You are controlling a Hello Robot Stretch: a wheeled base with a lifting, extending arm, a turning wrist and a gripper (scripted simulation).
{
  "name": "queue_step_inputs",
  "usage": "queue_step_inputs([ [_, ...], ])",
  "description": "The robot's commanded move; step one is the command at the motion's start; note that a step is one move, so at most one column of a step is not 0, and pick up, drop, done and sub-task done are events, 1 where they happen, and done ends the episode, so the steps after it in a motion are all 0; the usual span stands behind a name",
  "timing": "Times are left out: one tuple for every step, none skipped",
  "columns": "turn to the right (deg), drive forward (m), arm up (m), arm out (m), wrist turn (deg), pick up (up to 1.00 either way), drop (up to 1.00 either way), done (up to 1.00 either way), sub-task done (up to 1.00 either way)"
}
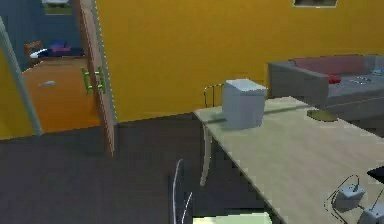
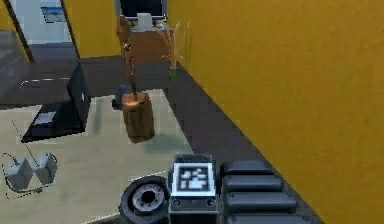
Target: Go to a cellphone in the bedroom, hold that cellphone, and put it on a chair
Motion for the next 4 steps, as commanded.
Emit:
queue_step_inputs([
  [-45.0, 0.0, 0.0, 0.0, 0.0, 0.0, 0.0, 0.0, 0.0],
  [-39.0, 0.0, 0.0, 0.0, 0.0, 0.0, 0.0, 0.0, 0.0],
  [0.0, 0.0, 0.0, 0.38, 0.0, 0.0, 0.0, 0.0, 0.0],
  [0.0, 0.0, 0.0, 0.0, 45.0, 0.0, 0.0, 0.0, 0.0],
])
